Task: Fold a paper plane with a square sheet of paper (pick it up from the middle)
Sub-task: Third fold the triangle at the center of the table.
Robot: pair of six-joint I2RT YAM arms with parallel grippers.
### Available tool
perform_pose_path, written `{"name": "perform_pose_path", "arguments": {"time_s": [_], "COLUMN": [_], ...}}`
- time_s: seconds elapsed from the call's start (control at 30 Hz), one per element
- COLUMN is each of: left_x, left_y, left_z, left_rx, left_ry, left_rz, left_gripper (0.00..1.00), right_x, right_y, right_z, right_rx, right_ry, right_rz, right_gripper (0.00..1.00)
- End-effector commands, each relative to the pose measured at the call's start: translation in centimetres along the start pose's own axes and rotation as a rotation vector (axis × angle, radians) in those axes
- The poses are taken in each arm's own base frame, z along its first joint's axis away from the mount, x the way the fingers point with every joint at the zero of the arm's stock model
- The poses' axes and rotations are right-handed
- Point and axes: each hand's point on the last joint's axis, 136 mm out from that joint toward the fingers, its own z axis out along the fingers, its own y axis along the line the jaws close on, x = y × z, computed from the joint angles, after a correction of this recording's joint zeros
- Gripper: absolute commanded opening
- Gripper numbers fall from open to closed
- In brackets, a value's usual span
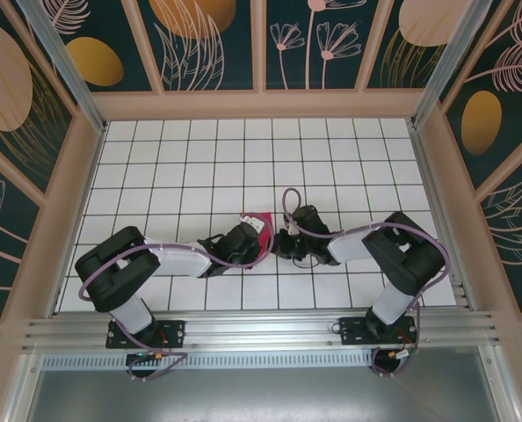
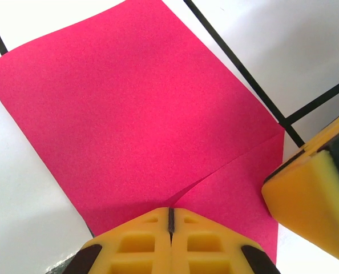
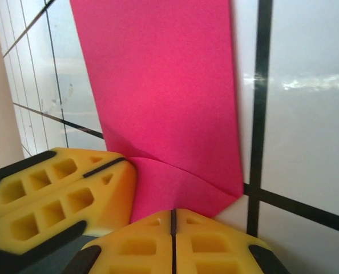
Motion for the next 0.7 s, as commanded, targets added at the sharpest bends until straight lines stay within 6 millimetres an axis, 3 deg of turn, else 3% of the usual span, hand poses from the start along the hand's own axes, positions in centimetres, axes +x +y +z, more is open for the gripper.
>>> {"name": "perform_pose_path", "arguments": {"time_s": [0.0, 0.27, 0.47, 0.67], "left_x": [2.5, 2.8, 2.8, 3.0], "left_y": [0.9, 1.1, 1.1, 1.2], "left_z": [0.4, 0.2, 0.0, 0.1], "left_rx": [-0.027, -0.028, -0.026, -0.024], "left_ry": [0.081, 0.078, 0.064, 0.067], "left_rz": [0.001, -0.007, -0.024, -0.026], "left_gripper": [0.0, 0.0, 0.0, 0.0], "right_x": [0.6, 0.4, 1.5, 1.3], "right_y": [-0.9, 1.5, 2.2, 3.1], "right_z": [0.4, -1.2, -0.9, -0.9], "right_rx": [0.017, -0.028, -0.086, -0.097], "right_ry": [0.006, -0.052, -0.054, -0.075], "right_rz": [0.013, -0.005, 0.021, 0.002], "right_gripper": [0.09, 0.1, 0.09, 0.09]}}
